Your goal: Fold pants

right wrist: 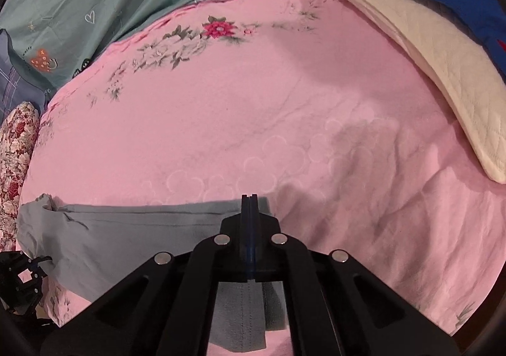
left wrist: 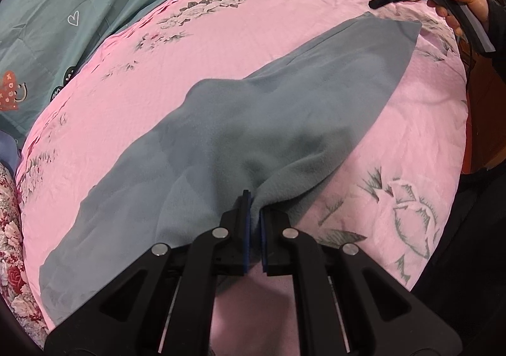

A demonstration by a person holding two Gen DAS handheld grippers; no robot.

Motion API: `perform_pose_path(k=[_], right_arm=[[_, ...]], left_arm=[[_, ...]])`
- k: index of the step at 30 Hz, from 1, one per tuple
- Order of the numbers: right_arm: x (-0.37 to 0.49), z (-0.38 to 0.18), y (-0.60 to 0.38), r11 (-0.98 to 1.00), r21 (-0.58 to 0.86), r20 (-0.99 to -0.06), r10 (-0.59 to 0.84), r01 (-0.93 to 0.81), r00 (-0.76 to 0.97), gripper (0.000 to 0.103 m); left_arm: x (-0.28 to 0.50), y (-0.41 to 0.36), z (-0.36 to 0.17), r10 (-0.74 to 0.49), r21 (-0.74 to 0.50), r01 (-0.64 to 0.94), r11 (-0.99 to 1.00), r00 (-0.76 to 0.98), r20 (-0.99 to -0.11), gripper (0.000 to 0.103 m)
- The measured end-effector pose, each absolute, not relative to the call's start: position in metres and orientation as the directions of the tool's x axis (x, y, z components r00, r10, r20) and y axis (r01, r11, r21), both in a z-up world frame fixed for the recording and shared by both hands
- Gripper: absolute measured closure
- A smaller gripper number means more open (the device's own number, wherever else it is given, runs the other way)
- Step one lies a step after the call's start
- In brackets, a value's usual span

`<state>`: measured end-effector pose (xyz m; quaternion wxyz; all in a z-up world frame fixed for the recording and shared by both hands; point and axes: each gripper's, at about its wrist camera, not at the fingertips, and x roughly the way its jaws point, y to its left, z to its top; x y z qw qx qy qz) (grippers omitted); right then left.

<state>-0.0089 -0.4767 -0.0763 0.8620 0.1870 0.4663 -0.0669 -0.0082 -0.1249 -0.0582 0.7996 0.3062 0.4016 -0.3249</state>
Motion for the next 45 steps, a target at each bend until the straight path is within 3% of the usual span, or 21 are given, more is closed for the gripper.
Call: perform_pose_path(k=[2, 3, 4, 12, 16, 24, 26, 30, 31, 33, 45], right_arm=[[-0.012, -0.079, -0.477, 0.923, 0.246, -0.833, 0.045, 0.297, 0.551, 0.086], [-0.015, -0.079, -0.478, 0.92, 0.258, -0.829, 0.055, 0.294, 0.556, 0.07], [-0.018, -0.077, -0.478, 0.92, 0.266, -0.822, 0.059, 0.289, 0.566, 0.064], [-0.006, -0.092, -0.462, 0.94, 0.252, -0.864, 0.111, 0.231, 0.491, 0.066], [-0.002, -0.09, -0.454, 0.948, 0.235, -0.862, 0.101, 0.214, 0.498, 0.095], [-0.003, -0.067, -0.466, 0.943, 0.233, -0.82, 0.06, 0.236, 0.569, 0.095], [0.003, -0.082, -0.466, 0.943, 0.243, -0.852, 0.095, 0.229, 0.515, 0.092], [-0.004, -0.086, -0.468, 0.946, 0.204, -0.862, 0.052, 0.251, 0.504, 0.067], [-0.009, -0.08, -0.472, 0.943, 0.204, -0.855, 0.04, 0.264, 0.518, 0.056], [-0.024, -0.071, -0.482, 0.932, 0.214, -0.845, 0.026, 0.293, 0.534, 0.05], [-0.069, -0.094, -0.477, 0.875, 0.384, -0.831, 0.19, 0.293, 0.523, 0.046]], left_arm=[[-0.007, -0.125, -0.058, -0.276, 0.227, 0.765, 0.602, 0.466, -0.841, 0.098], [-0.008, -0.125, -0.058, -0.276, 0.228, 0.766, 0.601, 0.467, -0.84, 0.098], [-0.008, -0.124, -0.058, -0.277, 0.228, 0.767, 0.6, 0.466, -0.84, 0.098], [-0.007, -0.124, -0.058, -0.277, 0.226, 0.763, 0.606, 0.468, -0.839, 0.097], [-0.008, -0.123, -0.058, -0.278, 0.222, 0.76, 0.611, 0.469, -0.838, 0.096], [-0.007, -0.125, -0.054, -0.289, 0.223, 0.758, 0.612, 0.478, -0.83, 0.083], [-0.007, -0.126, -0.056, -0.284, 0.225, 0.759, 0.611, 0.476, -0.832, 0.083], [-0.005, -0.124, -0.056, -0.28, 0.226, 0.755, 0.616, 0.478, -0.833, 0.08], [-0.005, -0.123, -0.055, -0.278, 0.227, 0.753, 0.618, 0.479, -0.832, 0.078], [-0.005, -0.121, -0.055, -0.277, 0.229, 0.751, 0.619, 0.482, -0.832, 0.078], [-0.004, -0.117, -0.052, -0.279, 0.226, 0.74, 0.634, 0.491, -0.825, 0.071]])
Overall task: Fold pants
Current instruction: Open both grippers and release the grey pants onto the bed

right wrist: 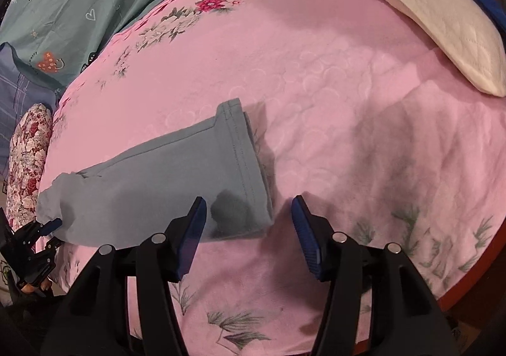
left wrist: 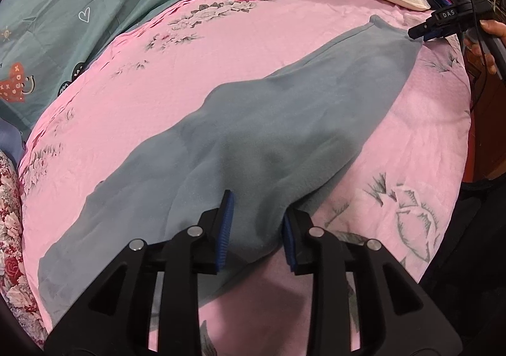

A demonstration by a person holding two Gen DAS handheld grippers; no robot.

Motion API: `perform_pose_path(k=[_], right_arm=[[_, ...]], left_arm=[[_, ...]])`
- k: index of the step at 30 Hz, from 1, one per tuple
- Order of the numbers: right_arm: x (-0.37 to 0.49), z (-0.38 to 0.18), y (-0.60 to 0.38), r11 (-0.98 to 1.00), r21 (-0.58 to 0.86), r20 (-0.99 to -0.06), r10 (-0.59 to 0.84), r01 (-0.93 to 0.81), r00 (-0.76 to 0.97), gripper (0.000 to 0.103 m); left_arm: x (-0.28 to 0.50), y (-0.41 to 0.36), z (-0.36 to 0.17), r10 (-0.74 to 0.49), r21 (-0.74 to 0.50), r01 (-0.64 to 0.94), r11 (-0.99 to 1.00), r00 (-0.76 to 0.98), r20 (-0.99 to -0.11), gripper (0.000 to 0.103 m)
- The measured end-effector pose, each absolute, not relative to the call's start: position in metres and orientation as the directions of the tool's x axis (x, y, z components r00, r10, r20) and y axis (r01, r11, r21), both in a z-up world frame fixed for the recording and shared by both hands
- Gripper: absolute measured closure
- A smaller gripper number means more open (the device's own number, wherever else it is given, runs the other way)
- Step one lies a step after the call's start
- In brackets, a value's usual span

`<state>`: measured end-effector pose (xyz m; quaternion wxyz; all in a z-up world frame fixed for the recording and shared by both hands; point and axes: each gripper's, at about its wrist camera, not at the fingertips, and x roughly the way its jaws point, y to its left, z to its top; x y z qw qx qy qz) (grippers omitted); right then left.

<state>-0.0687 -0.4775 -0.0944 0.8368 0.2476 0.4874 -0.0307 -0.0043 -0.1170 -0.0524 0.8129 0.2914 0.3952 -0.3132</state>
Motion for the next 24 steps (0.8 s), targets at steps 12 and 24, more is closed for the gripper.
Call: perform_pose_path(k=[12, 24], right_arm=[[-0.06, -0.064, -0.479, 0.907, 0.356, -0.768, 0.147, 0.226, 0.623, 0.095], [-0.062, -0.083, -0.48, 0.924, 0.19, -0.871, 0.003, 0.332, 0.491, 0.06]], left_arm=[[0.001, -0.067, -0.035, -0.237, 0.215, 0.641, 0.737, 0.543, -0.806, 0.061], [0.023, 0.018, -0.003, -0.212, 0.137, 0.475, 0.87, 0.608, -0.765, 0.052]])
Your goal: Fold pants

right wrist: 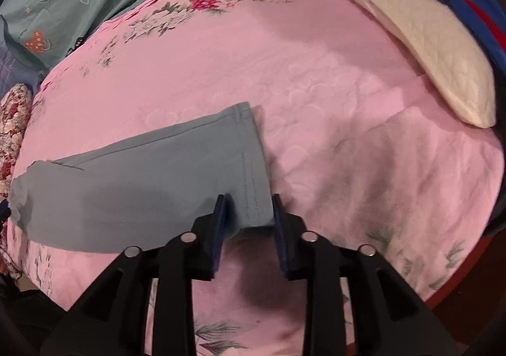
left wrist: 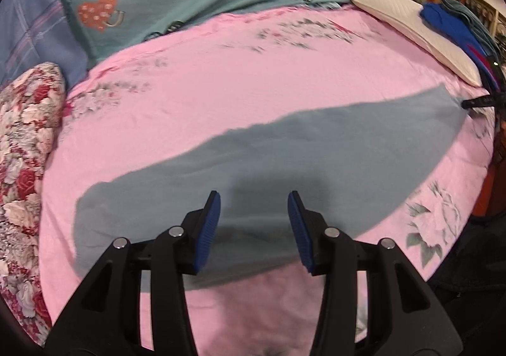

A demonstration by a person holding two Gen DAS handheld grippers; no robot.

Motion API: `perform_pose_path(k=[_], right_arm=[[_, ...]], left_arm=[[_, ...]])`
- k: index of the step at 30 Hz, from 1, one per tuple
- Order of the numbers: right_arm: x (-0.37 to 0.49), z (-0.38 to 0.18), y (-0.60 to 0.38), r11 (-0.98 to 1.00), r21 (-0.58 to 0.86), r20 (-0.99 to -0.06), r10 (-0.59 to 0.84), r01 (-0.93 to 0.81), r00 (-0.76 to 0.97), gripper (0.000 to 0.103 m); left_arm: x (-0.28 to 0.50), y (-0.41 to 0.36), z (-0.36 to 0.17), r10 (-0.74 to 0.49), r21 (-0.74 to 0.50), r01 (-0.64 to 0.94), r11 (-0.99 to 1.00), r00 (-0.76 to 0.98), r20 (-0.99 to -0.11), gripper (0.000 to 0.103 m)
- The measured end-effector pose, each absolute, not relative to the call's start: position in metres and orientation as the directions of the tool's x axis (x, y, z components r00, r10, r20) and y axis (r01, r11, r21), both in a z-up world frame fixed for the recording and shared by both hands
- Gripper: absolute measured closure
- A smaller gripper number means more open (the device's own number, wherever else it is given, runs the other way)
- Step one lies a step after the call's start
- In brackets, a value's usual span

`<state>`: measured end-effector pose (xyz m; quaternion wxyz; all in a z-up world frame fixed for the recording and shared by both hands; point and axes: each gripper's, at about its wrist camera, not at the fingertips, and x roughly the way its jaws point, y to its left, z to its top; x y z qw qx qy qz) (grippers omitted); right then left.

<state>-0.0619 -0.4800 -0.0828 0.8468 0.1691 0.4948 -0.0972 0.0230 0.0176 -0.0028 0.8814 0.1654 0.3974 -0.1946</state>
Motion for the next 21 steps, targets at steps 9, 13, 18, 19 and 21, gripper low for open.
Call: perform_pose_path(k=[9, 13, 18, 19, 21], right_arm=[[0.014, 0.025, -0.351, 0.933, 0.351, -0.682, 0.313, -0.079, 0.661, 0.039], [0.105, 0.011, -0.221, 0.796, 0.508, -0.666, 0.605, -0.329, 0.436, 0.039], [0.182, -0.036, -0.109, 0.709, 0.614, -0.693, 0.694, -0.346, 0.194, 0.039], [0.184, -0.044, -0.102, 0.709, 0.619, -0.7, 0.693, -0.337, 0.173, 0.039], [0.184, -0.056, -0.091, 0.699, 0.643, -0.701, 0.702, -0.314, 0.126, 0.039]], left_arm=[[0.04, 0.008, -0.057, -0.176, 0.145, 0.497, 0.856, 0.543, -0.821, 0.049], [0.038, 0.016, -0.06, -0.201, 0.095, 0.472, 0.876, 0.539, -0.818, 0.049], [0.035, 0.018, -0.061, -0.213, 0.069, 0.451, 0.89, 0.544, -0.811, 0.049], [0.034, 0.02, -0.062, -0.222, 0.059, 0.451, 0.891, 0.544, -0.809, 0.049], [0.035, 0.024, -0.063, -0.244, 0.033, 0.455, 0.89, 0.536, -0.808, 0.048]])
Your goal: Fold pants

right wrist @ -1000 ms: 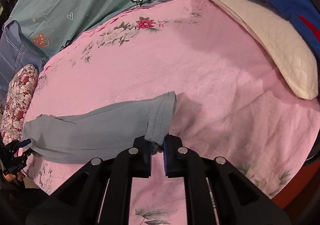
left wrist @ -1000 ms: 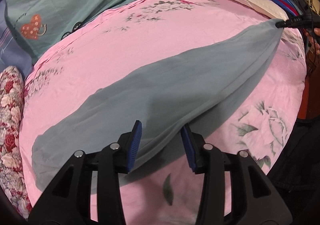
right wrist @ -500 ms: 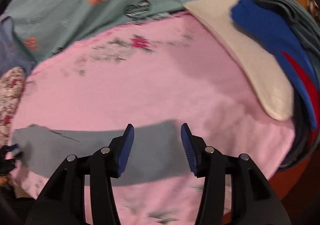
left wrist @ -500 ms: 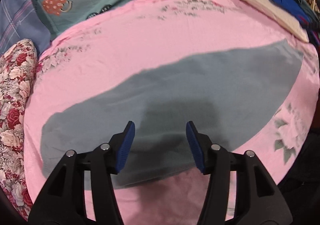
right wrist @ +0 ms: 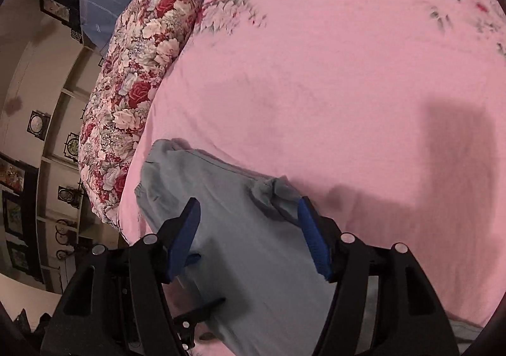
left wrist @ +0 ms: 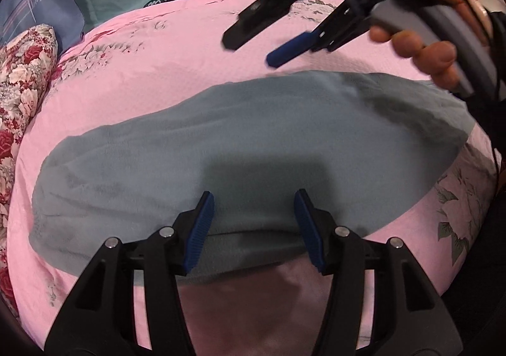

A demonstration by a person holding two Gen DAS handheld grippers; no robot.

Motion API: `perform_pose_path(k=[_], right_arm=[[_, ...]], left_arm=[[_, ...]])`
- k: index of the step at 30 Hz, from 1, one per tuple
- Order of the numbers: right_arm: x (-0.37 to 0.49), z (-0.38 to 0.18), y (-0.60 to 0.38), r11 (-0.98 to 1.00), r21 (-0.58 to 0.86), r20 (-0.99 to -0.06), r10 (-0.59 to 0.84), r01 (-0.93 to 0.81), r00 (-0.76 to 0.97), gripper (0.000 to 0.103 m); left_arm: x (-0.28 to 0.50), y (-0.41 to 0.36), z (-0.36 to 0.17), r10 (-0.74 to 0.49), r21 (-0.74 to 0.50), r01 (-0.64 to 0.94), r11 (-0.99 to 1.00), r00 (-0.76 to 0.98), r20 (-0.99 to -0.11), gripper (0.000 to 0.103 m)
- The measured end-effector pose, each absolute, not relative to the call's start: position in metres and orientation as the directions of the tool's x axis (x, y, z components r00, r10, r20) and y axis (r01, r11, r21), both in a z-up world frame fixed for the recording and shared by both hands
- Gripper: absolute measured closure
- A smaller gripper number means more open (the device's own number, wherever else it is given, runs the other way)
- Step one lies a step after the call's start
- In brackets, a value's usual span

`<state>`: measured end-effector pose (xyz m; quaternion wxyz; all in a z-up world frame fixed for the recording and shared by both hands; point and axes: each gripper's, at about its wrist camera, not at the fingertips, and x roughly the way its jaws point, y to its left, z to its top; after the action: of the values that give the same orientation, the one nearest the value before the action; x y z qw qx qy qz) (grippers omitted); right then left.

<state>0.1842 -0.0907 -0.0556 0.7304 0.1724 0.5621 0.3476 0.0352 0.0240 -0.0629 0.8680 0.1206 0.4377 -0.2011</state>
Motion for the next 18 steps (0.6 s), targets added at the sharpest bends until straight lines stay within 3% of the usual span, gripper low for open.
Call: perform_pose_path(k=[7, 9, 12, 18], right_arm=[[0.192, -0.079, -0.076, 0.665, 0.702, -0.685, 0.728, -0.257, 0.013, 0.039], [0.192, -0.082, -0.077, 0.658, 0.712, -0.68, 0.733, -0.244, -0.004, 0.038], [0.195, -0.085, -0.073, 0.635, 0.74, -0.658, 0.751, -0.219, -0.046, 0.029], [0.214, -0.091, -0.054, 0.583, 0.789, -0.606, 0.791, -0.195, -0.084, 0.029]], left_arm=[[0.044, 0.028, -0.064, -0.261, 0.022, 0.469, 0.883, 0.528, -0.808, 0.037], [0.044, 0.029, -0.064, -0.268, 0.015, 0.472, 0.882, 0.527, -0.807, 0.037], [0.044, 0.03, -0.065, -0.276, 0.005, 0.471, 0.882, 0.527, -0.804, 0.037], [0.042, 0.032, -0.066, -0.277, 0.005, 0.467, 0.884, 0.533, -0.8, 0.037]])
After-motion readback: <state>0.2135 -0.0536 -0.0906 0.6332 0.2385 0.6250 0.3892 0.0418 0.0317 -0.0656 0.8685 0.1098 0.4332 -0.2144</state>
